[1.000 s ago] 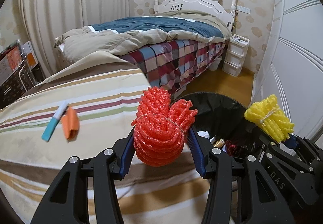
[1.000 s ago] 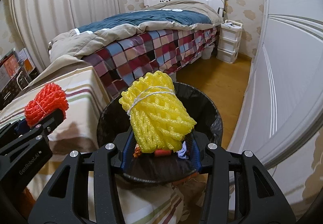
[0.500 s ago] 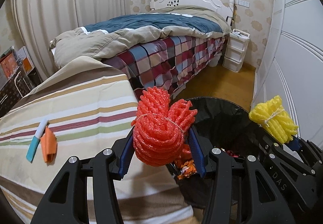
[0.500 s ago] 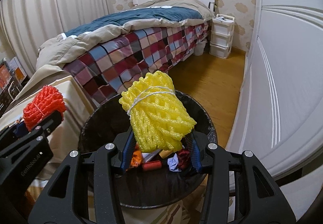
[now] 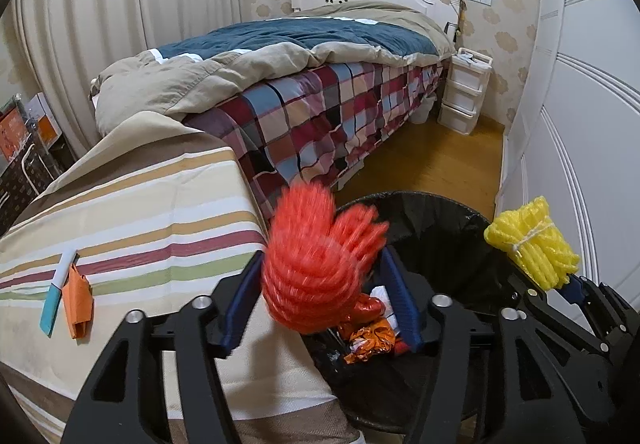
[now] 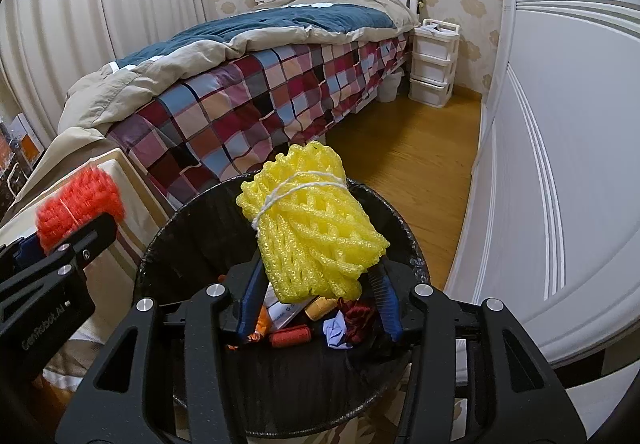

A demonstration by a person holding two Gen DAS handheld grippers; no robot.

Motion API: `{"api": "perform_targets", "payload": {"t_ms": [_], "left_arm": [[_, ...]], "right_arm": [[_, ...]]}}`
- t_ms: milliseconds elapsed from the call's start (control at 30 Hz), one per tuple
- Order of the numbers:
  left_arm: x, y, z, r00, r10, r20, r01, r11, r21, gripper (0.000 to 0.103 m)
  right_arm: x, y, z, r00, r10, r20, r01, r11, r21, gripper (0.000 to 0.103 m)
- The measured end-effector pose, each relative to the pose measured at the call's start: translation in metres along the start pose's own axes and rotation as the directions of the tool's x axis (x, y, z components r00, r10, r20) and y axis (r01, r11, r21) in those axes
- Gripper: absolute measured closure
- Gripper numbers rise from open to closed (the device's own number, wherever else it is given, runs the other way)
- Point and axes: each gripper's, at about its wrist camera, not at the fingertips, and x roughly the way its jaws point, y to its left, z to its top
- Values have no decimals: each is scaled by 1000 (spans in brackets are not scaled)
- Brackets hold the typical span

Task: Collect trash
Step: 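Open both grippers to drop the foam nets into the bin, then move both open grippers back over the tube and orange paper on the bed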

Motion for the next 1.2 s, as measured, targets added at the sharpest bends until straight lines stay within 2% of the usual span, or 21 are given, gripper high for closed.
{"api": "perform_targets", "payload": {"t_ms": [67, 267, 767, 1200], "left_arm": [[-1, 1, 0, 1000, 0, 4, 0, 1000, -4, 31], [-3, 0, 0, 1000, 8, 12, -8, 1000, 0, 24], [-9, 7, 0, 999, 35, 21, -35, 999, -5, 20], [-19, 24, -4, 998, 53, 27, -52, 998, -23, 19]], "right_arm": [[0, -1, 0, 1000, -4, 5, 4, 1000, 0, 46], [-1, -4, 2, 1000, -19, 19, 19, 1000, 5, 37], [-8, -10, -1, 999, -51, 17, 51, 999, 18, 18], [-15, 4, -2, 998, -56, 12, 56, 998, -18, 14]]}}
